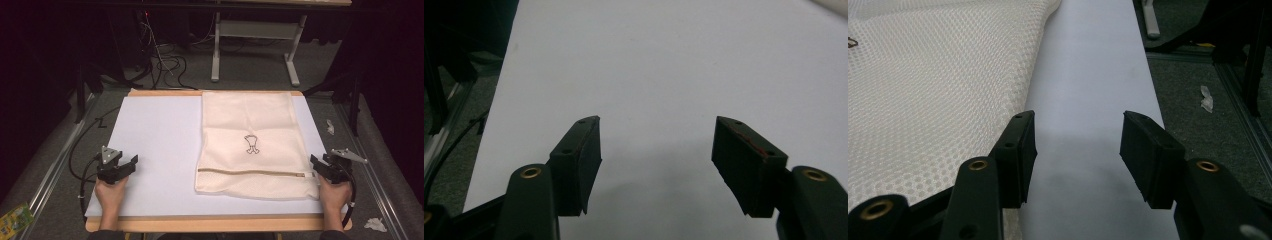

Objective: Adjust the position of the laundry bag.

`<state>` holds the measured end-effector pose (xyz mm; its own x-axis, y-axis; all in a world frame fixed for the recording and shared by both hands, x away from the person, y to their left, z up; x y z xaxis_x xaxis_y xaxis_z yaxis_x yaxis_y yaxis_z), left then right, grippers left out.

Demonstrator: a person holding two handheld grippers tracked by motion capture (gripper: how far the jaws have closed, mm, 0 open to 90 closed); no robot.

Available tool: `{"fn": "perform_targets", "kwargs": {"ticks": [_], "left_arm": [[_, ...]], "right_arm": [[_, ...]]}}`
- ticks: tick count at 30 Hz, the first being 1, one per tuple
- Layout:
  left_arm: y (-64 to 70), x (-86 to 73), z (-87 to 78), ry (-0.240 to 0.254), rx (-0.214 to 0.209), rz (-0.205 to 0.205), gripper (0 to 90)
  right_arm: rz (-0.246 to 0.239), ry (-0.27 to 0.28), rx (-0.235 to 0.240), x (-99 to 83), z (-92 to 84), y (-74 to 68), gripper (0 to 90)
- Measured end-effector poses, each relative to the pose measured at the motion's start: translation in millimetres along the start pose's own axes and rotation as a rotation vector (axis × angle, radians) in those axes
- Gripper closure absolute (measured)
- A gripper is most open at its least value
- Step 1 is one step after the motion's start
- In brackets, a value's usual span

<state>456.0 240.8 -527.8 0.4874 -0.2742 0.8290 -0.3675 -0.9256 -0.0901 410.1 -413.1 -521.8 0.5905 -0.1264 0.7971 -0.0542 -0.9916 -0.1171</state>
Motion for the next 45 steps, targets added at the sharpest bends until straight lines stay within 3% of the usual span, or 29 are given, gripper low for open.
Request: {"fn": "perform_targets", "kwargs": {"ticks": [22,26,34,39,45], "left_arm": [[0.5,-0.7,2.1,-0.019,-0.009,0.002,36.2],[1.9,-0.7,2.8,-0.026,-0.021,0.013,40.0],[-1.0,-1.1,4.5,-0.046,-0.047,-0.024,40.7],[0.2,-0.6,4.9,-0.051,-0.042,-0.008,41.1],[2.3,2.7,4.2,-0.035,-0.058,-0.032,40.1]], "right_arm": [[0.0,-0.003,0.004,-0.1,0.2,-0.3,49.1],[0.006,-0.021,0.001,-0.5,1.9,-0.1,51.3],[0.02,-0.024,0.01,-0.1,1.7,0.7,51.6],[0.033,-0.008,0.009,1.7,0.8,2.4,50.0],[0.04,0.01,0.016,3.4,-1.9,2.3,48.4]]}}
Point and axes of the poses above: each handheld gripper's, and its own axes: z roughly forward along the jaws, x roughly out of its top, y roughly to its right, the point moved 8 cm from there along z, roughly forward along the jaws, and after that the axes turned 6 degrees about z, right-handed, at the moved point
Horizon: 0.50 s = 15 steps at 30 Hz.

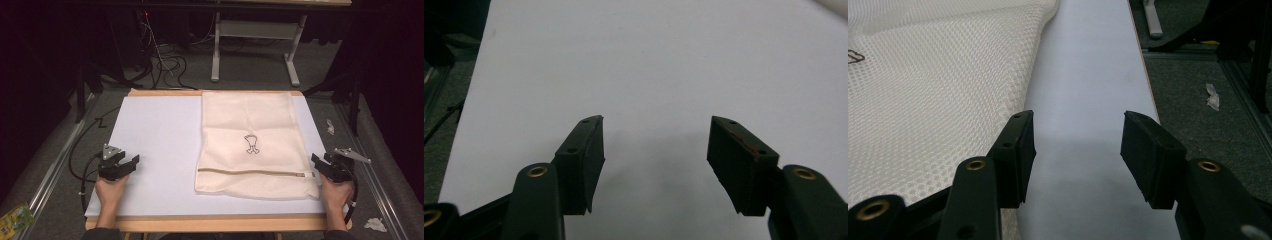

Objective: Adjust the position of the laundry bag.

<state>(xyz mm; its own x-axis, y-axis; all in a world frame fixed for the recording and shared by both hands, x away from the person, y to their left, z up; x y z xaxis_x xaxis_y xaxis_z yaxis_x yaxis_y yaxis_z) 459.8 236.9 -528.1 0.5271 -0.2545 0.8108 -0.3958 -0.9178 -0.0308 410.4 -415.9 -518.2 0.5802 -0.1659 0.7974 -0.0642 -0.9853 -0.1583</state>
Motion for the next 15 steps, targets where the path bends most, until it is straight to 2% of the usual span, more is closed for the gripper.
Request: {"fn": "perform_targets", "kwargs": {"ticks": [4,7,9,12,15], "left_arm": [[9.6,4.8,1.6,0.004,-0.023,0.013,39.3],[20.9,11.1,1.9,0.01,-0.059,0.024,38.6],[23.0,12.6,1.8,0.012,-0.065,0.026,38.5],[29.9,17.4,0.7,0.012,-0.096,0.012,38.6],[33.6,19.6,0.4,0.014,-0.11,0.006,38.6]], "right_arm": [[-0.019,-0.001,0.003,-0.5,-0.8,-2.1,49.0],[-0.02,0.01,0.025,1.2,-3.6,-6.1,49.5],[-0.02,0.012,0.034,1.7,-4.8,-7.7,49.1],[-0.033,0.011,0.038,2.4,-5.7,-9.4,48.0],[-0.035,0.011,0.046,3.0,-6.8,-10.4,46.8]]}}
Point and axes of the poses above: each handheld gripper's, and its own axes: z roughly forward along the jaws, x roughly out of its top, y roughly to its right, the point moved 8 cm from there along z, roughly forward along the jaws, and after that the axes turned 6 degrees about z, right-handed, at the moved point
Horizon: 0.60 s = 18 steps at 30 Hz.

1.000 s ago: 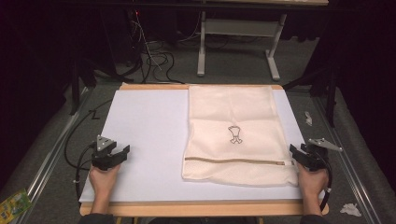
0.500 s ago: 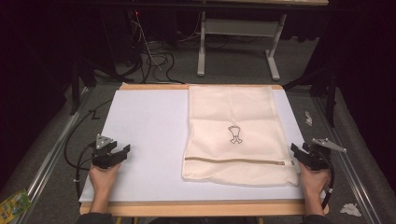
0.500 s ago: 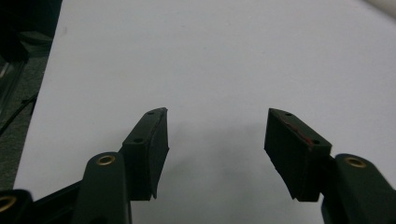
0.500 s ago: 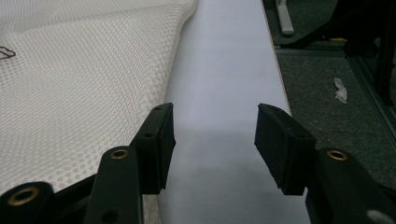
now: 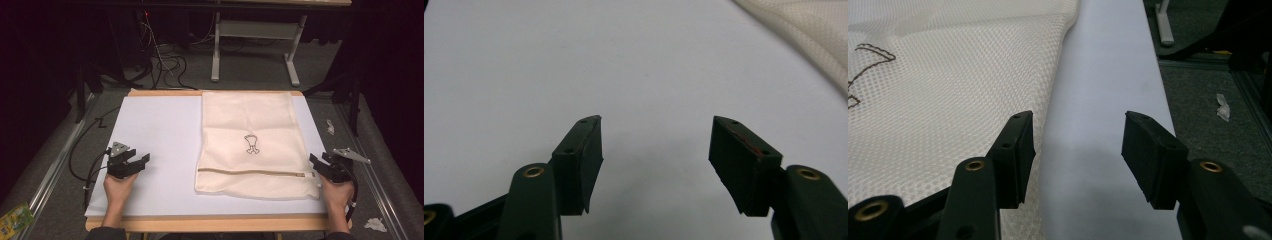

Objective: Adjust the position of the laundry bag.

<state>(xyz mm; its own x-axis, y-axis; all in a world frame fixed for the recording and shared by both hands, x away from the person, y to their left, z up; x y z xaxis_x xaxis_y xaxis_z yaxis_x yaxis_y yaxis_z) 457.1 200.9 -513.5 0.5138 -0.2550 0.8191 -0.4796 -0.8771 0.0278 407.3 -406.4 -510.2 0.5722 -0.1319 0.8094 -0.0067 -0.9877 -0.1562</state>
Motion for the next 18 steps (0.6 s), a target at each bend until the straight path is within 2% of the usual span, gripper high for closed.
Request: {"fn": "perform_targets", "kwargs": {"ticks": [8,12,18], "left_arm": [[15.6,11.7,-0.7,0.003,-0.03,0.02,38.6],[25.0,16.6,1.3,0.002,-0.057,0.025,38.4],[38.8,21.8,6.8,-0.011,-0.085,0.035,38.2]], "right_arm": [[-0.008,-0.013,0.031,1.0,-2.8,-7.3,45.4],[0.03,-0.039,0.065,1.6,-3.8,-10.8,47.6],[0.017,-0.047,0.072,1.5,-4.1,-14.2,48.6]]}}
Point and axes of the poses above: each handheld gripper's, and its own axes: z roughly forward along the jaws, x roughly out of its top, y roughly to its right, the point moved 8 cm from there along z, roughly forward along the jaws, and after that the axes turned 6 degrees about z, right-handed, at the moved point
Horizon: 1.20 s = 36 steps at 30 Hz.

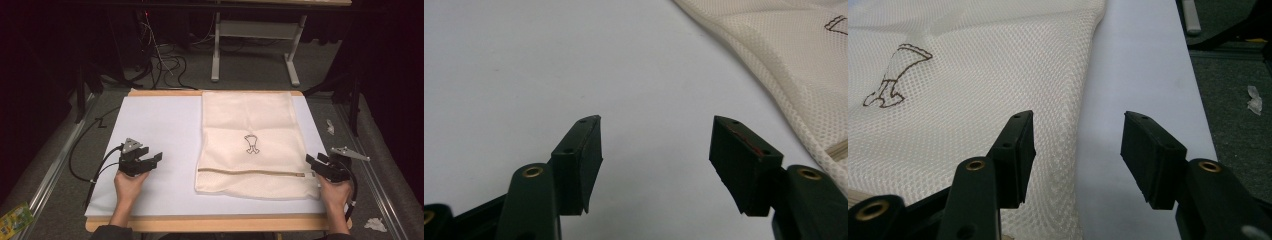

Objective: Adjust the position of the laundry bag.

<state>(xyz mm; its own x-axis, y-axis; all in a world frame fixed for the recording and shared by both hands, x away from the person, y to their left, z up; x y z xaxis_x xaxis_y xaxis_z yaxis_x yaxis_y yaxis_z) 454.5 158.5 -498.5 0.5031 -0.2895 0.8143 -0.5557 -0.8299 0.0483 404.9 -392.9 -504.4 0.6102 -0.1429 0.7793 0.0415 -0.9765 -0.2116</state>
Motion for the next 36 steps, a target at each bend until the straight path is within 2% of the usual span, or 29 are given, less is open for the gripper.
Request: {"fn": "perform_targets", "kwargs": {"ticks": [10,19,25,30,34,36], "left_arm": [[29.7,16.1,14.0,-0.013,-0.057,0.039,38.1],[55.8,27.6,31.3,-0.029,-0.115,0.05,36.9],[71.9,32.4,44.8,-0.05,-0.136,0.071,36.6],[82.8,36.1,53.3,-0.062,-0.158,0.067,36.6],[89.5,40.5,60.0,-0.07,-0.157,0.08,36.6],[94.1,42.6,64.2,-0.071,-0.169,0.074,36.6]], "right_arm": [[-0.022,-0.033,0.018,0.1,4.1,-7.3,52.2],[-0.034,-0.044,0.014,0.8,7.0,-12.4,58.8],[-0.042,-0.068,0.012,2.1,12.1,-14.0,58.8],[-0.054,-0.091,0.0,0.7,15.7,-15.0,58.1],[-0.051,-0.086,-0.006,3.9,16.6,-15.7,57.4],[-0.049,-0.089,-0.009,5.7,17.6,-15.6,56.8]]}}
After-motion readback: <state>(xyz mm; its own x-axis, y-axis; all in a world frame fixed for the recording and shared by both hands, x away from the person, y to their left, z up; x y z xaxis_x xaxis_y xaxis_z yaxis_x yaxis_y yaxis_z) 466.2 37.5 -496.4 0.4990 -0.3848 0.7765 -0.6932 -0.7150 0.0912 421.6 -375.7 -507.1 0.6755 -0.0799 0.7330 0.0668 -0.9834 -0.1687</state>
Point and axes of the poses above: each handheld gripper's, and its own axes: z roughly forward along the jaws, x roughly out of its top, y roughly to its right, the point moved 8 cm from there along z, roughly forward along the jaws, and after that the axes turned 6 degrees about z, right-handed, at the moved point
